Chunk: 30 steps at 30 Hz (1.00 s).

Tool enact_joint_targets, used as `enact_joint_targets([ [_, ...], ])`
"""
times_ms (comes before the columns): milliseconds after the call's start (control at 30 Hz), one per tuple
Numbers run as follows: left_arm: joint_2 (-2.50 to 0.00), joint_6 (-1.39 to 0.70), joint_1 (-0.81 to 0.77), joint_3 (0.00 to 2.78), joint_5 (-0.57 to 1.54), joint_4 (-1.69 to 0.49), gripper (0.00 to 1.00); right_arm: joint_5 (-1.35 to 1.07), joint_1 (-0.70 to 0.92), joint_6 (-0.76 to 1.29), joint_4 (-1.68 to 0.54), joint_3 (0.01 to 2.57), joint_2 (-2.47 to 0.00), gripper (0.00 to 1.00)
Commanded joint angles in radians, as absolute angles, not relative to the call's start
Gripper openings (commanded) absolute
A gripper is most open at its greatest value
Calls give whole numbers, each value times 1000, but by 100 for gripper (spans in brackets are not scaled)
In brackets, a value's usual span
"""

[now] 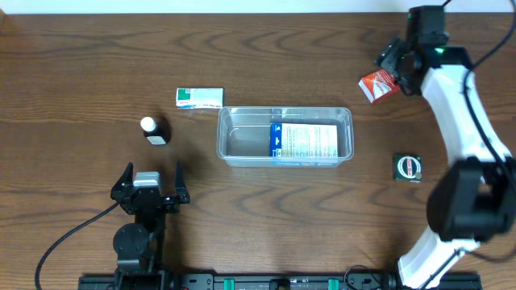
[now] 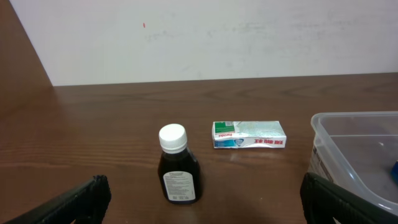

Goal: Pack container
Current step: 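Grasp the red Actifast packet with the right gripper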

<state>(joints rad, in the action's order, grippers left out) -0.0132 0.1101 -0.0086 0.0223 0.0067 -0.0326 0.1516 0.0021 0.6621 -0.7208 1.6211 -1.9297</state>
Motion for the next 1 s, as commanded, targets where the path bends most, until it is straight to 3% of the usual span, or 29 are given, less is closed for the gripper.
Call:
enact_joint_targets([
  [0,-12,127,-12,4,-23,-71,98,187,0,809,-678,1618,-2033,79],
  [967,-12,127,-12,4,-23,-71,98,192,1,905,-525,1618,-2212,77],
])
